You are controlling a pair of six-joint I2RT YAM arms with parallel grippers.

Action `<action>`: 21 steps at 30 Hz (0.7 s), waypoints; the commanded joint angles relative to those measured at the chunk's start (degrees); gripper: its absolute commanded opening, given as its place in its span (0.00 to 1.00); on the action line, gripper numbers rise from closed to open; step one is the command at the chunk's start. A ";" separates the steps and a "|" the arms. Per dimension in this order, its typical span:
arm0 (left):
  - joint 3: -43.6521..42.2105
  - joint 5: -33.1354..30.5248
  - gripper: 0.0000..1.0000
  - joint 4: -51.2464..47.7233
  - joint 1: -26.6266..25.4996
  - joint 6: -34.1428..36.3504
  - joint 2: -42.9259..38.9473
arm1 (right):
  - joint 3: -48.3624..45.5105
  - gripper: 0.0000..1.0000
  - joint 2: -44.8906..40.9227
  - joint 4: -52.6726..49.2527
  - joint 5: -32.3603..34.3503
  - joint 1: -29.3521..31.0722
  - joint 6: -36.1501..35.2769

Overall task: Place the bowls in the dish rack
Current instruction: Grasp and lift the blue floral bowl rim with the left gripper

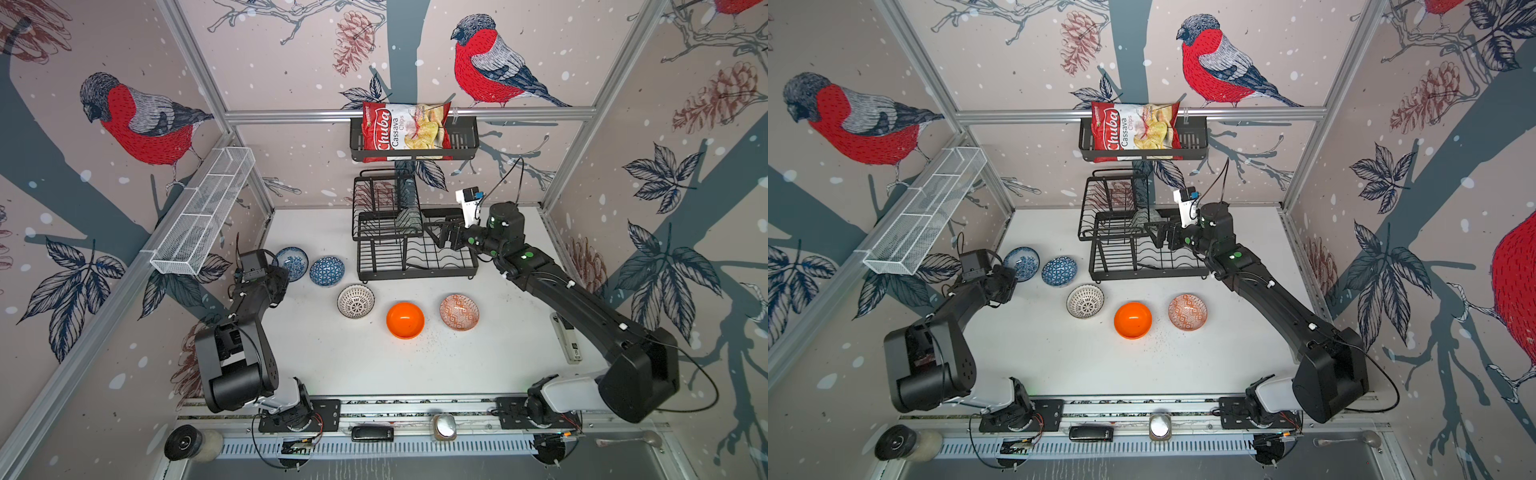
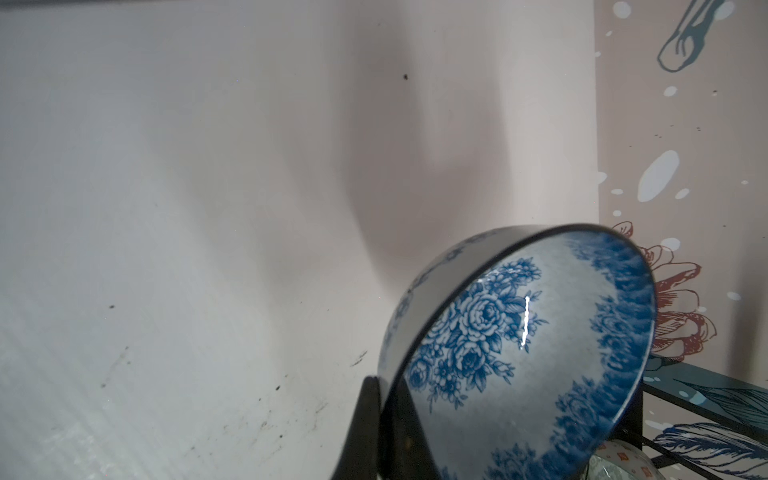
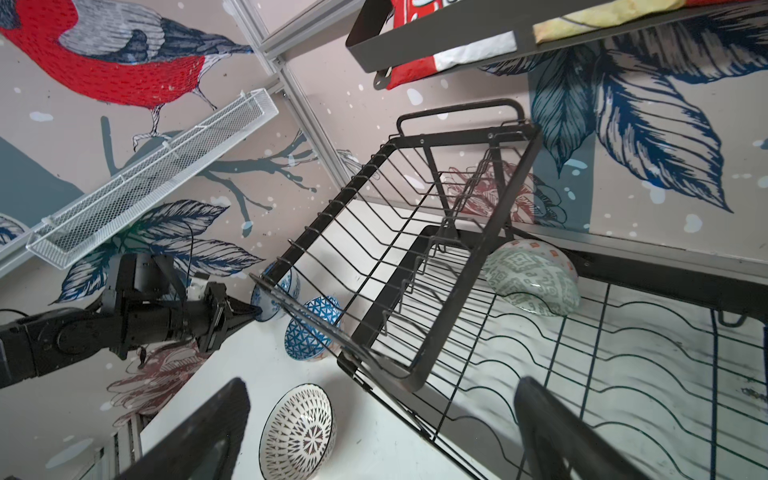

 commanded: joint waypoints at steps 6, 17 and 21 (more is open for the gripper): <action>2.89 -1.32 0.00 5.48 0.12 4.42 -4.85 | 3.67 1.00 2.46 -5.33 5.81 3.02 -5.36; 7.46 -2.34 0.00 19.98 -7.56 9.91 -13.14 | 12.24 1.00 6.30 -10.99 15.31 2.88 2.47; 8.87 -5.29 0.00 24.47 -11.84 10.97 -14.65 | 15.19 1.00 6.48 -11.33 15.40 1.26 9.15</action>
